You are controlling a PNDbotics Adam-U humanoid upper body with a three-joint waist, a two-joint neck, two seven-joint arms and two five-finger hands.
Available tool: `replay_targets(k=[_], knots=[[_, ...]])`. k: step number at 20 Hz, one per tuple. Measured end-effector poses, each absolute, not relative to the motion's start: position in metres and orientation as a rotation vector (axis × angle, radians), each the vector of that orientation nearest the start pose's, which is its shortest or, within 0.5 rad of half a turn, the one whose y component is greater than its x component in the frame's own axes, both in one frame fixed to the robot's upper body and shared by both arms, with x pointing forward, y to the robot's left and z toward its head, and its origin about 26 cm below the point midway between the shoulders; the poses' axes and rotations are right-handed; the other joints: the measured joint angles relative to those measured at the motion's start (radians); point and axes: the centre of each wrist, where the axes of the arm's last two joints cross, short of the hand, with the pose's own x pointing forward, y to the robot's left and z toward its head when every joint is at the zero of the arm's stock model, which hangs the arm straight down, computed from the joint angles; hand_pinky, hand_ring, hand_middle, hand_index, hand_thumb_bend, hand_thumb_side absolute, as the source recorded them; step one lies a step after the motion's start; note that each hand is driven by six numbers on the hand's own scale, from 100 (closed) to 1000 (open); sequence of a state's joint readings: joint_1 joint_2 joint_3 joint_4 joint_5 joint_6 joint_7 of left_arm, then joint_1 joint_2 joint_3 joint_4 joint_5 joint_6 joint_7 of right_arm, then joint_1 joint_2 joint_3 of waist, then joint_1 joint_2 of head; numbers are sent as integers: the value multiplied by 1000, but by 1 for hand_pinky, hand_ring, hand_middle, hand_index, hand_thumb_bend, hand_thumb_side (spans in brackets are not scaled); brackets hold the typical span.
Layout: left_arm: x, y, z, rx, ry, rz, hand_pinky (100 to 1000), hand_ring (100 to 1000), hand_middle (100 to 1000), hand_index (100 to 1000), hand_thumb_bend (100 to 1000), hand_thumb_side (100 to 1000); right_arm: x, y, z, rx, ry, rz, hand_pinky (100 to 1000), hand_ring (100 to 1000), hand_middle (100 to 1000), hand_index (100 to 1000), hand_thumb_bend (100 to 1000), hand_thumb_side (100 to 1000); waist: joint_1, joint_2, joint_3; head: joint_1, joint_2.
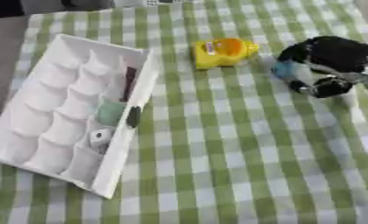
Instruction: Pick up objects on the table and place them in the box.
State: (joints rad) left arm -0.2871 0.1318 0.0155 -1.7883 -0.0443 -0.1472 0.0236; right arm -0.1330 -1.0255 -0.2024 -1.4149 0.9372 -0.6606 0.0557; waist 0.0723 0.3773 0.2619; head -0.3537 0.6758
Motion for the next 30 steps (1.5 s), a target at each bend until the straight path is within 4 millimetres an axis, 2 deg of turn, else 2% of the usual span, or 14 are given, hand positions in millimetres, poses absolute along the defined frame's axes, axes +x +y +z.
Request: replay_targets(k=[5,6,7,13,17,19,21,26,27,28,29,30], knots=[[328,239,133,81,-2211,-182,758,703,921,770,106,960,286,-517,211,-1272,-1274,1831,756,716,657,759,335,140,2,0,0,0,0],[328,239,133,81,-2211,-182,759,703,921,770,106,960,286,-517,211,-1271,-1273,1831,754,712,636,744,356,134,2,0,0,0,0],[328,239,133,81,-2211,-182,759,703,920,770,106,960,286,-517,211,-1270,-1270,1831,752,708,621,731,333,142,2,0,0,0,0],[328,239,133,80,-2212,-183,759,703,920,770,107,960,286,-517,211,-1265,-1258,1830,727,657,502,630,343,141,2,0,0,0,0],[328,239,133,80,-2212,-183,760,703,920,770,107,960,286,-517,211,-1267,-1260,1827,679,596,394,532,353,129,2,0,0,0,0],[328,239,133,80,-2212,-183,760,702,920,770,109,960,286,-517,210,-1270,-1272,1820,633,551,317,442,360,115,2,0,0,0,0],[328,239,133,80,-2212,-183,760,702,920,770,110,959,286,-516,208,-1274,-1303,1804,609,530,290,411,364,101,2,0,-3,0,0],[328,239,133,79,-2210,-184,760,702,919,770,114,958,285,-510,203,-1276,-1402,1777,591,521,276,397,359,100,2,0,-17,0,1],[328,239,133,78,-2210,-184,760,702,919,769,117,956,285,-508,202,-1274,-1424,1772,569,509,266,387,312,100,2,-1,-20,1,1],[328,239,133,78,-2210,-183,760,702,919,769,117,956,285,-505,201,-1271,-1448,1767,569,509,266,387,312,100,2,-1,-24,1,1],[328,239,133,79,-2210,-183,760,702,918,769,119,955,284,-503,200,-1263,-1473,1758,542,496,257,380,221,100,2,-1,-28,2,1],[328,239,133,79,-2209,-182,760,702,918,769,119,955,284,-501,197,-1247,-1505,1744,542,496,257,380,221,100,2,-1,-33,2,2]])
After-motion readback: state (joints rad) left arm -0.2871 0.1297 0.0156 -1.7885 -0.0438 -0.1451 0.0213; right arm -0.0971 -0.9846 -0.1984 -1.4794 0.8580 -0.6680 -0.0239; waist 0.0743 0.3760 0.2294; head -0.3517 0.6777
